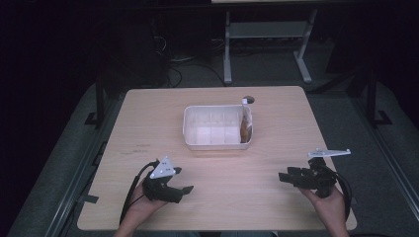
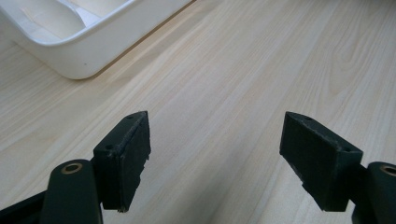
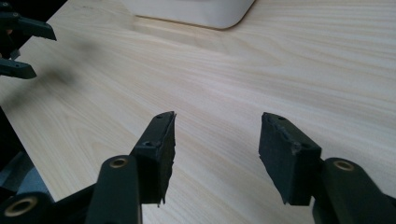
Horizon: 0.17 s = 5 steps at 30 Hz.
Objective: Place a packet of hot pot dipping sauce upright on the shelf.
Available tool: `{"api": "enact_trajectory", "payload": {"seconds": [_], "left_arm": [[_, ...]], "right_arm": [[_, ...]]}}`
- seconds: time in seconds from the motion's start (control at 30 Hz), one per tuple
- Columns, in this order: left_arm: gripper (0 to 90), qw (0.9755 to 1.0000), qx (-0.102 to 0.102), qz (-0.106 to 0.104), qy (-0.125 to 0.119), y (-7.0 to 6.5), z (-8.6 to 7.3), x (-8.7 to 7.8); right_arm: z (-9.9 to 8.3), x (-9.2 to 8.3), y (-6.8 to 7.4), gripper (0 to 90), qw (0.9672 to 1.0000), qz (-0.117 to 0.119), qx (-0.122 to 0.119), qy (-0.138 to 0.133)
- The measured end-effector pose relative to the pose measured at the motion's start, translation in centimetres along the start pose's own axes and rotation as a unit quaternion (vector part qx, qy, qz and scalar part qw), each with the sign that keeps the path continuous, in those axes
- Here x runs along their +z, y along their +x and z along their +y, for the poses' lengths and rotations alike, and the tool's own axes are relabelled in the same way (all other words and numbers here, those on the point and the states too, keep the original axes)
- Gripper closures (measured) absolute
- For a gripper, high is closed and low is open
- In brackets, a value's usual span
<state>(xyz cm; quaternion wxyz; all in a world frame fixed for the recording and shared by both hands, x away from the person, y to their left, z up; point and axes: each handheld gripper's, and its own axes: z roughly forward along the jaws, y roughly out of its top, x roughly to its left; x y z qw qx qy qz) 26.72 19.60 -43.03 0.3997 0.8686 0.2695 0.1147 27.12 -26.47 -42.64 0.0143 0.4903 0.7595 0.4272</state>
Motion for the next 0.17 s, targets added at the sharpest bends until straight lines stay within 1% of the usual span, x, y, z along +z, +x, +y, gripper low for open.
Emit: {"api": "enact_trajectory", "payload": {"seconds": [0.03,0.17], "left_arm": [[24.0,1.0,-0.001,0.0,-0.001,0.0,0.0,0.0],[23.8,1.0,0.003,0.002,0.001,0.0,-0.1,0.0]], "right_arm": [[-0.3,0.0,0.0,43.3,1.0,-0.001,-0.001,-0.003],[-1.4,0.1,0.3,40.1,0.9998,0.011,-0.005,-0.013]]}}
